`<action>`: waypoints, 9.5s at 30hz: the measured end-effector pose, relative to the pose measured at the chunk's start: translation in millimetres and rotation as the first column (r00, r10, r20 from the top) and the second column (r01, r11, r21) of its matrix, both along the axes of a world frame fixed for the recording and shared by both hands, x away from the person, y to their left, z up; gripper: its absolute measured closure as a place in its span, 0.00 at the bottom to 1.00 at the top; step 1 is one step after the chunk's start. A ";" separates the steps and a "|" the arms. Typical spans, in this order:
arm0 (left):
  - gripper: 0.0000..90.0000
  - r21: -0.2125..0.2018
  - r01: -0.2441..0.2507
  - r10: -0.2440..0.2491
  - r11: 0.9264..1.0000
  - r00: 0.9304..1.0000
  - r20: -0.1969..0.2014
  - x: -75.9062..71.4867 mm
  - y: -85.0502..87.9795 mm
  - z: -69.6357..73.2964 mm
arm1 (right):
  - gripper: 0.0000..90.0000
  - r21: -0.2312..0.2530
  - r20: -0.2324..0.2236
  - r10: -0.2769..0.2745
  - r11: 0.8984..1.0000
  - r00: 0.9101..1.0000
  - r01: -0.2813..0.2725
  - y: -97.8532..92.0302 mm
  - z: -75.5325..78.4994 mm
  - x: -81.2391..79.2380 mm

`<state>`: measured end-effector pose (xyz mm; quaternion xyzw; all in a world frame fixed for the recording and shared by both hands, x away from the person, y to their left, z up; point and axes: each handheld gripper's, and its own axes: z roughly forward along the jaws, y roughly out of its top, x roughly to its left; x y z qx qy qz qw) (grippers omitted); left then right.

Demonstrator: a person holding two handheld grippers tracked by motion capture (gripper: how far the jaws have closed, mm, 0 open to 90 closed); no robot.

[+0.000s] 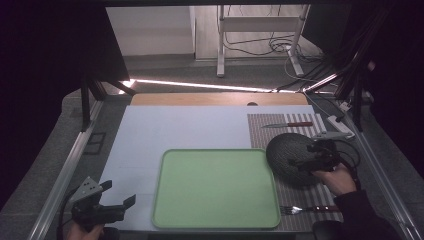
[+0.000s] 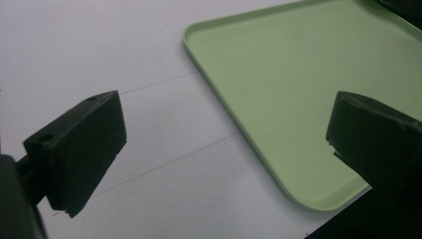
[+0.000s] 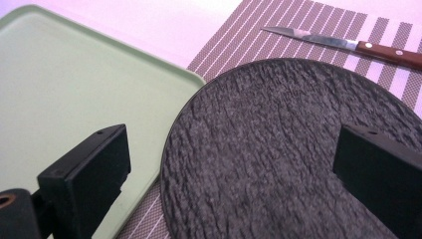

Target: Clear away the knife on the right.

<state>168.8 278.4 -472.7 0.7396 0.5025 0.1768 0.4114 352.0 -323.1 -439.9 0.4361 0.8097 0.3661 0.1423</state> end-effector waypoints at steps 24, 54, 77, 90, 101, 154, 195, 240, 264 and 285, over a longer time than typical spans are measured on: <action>0.03 -0.002 0.005 -0.005 1.000 1.000 0.000 0.1 0.2 -0.1 | 0.02 -0.035 -0.015 -0.034 0.999 0.999 0.034 5.0 -3.4 50.7; 0.03 -0.010 0.001 -0.001 1.000 1.000 -0.002 0.4 1.0 -0.3 | 0.02 -0.045 -0.061 -0.155 0.987 0.986 0.153 1.2 -20.2 113.4; 0.03 -0.005 0.006 -0.006 1.000 1.000 -0.011 1.4 0.4 -0.5 | 0.02 -0.101 -0.074 -0.235 0.969 0.969 0.227 -15.0 -29.7 161.8; 0.03 -0.007 0.005 -0.005 1.000 1.000 -0.017 2.1 0.6 -0.6 | 0.52 -0.121 -0.074 -0.227 0.969 0.971 0.217 -29.7 -36.3 179.6; 0.03 -0.002 0.009 -0.009 1.000 1.000 -0.019 2.3 0.1 -0.6 | 1.00 -0.184 -0.091 -0.232 0.960 0.969 0.212 -29.4 -40.3 194.2; 0.04 0.035 0.025 -0.024 0.999 1.000 -0.018 1.9 -3.9 -0.2 | 0.78 -0.162 -0.164 -0.268 0.957 0.950 0.242 -52.0 -46.4 179.1; 0.04 0.028 0.023 -0.022 0.999 0.999 -0.026 2.8 -3.2 -0.6 | 0.00 -0.267 -0.176 -0.229 0.947 0.957 0.178 -9.0 -57.8 202.8; 0.04 0.026 0.019 -0.018 0.999 0.999 -0.027 2.6 -2.8 -0.7 | 0.87 -0.373 -0.099 -0.026 0.928 0.995 -0.013 -16.8 -47.0 195.8; 0.04 0.023 0.017 -0.016 1.000 0.999 -0.028 2.7 -2.6 -0.6 | 0.86 -0.291 -0.115 -0.081 0.956 0.990 0.044 -35.4 -20.6 159.6; 0.04 0.025 0.019 -0.018 1.000 0.999 -0.027 2.8 -2.9 -0.6 | 0.86 -0.205 -0.130 -0.002 0.978 0.991 -0.025 12.5 -12.5 120.2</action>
